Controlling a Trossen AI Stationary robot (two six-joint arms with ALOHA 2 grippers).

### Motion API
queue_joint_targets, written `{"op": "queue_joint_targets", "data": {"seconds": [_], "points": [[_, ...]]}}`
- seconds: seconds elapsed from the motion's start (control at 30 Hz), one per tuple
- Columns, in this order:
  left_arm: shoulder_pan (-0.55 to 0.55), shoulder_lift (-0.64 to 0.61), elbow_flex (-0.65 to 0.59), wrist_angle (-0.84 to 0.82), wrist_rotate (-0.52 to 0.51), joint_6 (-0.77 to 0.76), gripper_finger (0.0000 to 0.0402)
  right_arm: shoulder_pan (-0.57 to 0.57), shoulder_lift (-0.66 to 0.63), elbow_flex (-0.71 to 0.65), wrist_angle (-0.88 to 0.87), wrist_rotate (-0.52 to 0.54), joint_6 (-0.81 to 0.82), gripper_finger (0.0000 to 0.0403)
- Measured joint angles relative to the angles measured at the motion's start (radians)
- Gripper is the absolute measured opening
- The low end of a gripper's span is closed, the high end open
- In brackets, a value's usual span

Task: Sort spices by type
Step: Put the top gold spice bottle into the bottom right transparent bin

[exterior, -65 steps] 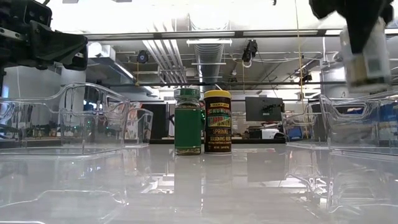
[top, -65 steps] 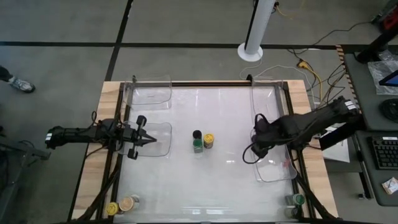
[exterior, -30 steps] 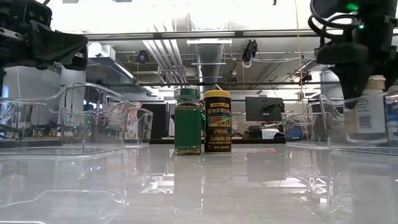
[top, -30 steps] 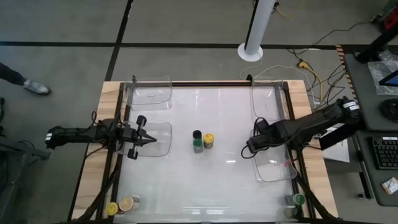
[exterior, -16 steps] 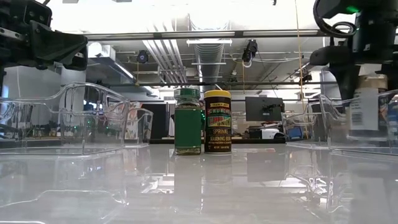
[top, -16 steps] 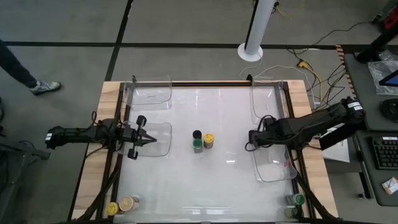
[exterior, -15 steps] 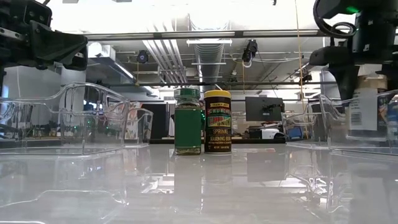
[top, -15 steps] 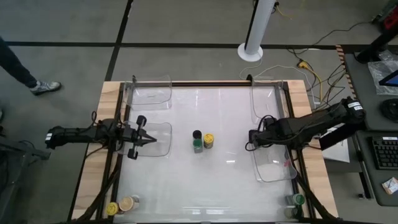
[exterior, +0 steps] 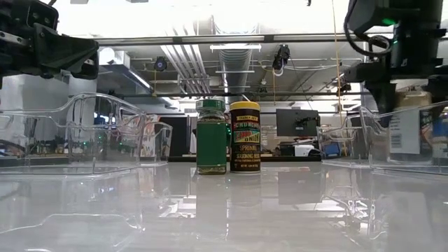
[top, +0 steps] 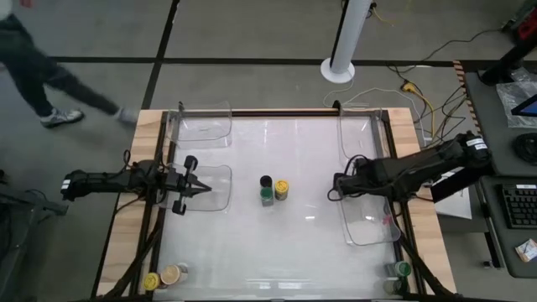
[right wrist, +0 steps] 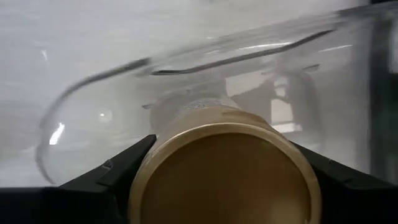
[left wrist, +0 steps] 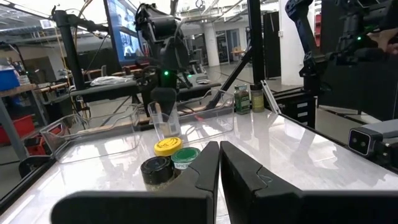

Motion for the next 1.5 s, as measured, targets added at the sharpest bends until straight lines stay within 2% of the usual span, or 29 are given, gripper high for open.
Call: {"op": "queue_joint_targets", "data": {"seconds": [0.27,0.4,0.53,0.8,1.23,1.5], "points": [[0.0,0.0,0.0,0.0,0.0,0.0,0.0,-0.05,0.0,-0.003,0.026,-0.03,-0.054,0.0274],[0.0,0.0,0.0,0.0,0.0,0.0,0.0,-0.049,0.01,-0.006,0.067,-0.033,-0.064,0.0282],[0.0,0.0,0.0,0.0,0.0,0.0,0.0,-0.049,0.044,-0.007,0.075,-0.058,-0.092,0.0296],[0.0,0.0,0.0,0.0,0.0,0.0,0.0,-0.049,0.104,-0.005,0.075,-0.057,-0.145,0.0287],[0.0,0.0,0.0,-0.001,0.0,0.0,0.0,-0.049,0.058,-0.004,0.061,-0.084,-0.156,0.0351],[0.0,0.0,0.0,0.0,0.0,0.0,0.0,-0.049,0.045,0.085,-0.058,-0.083,-0.156,0.0359]]}}
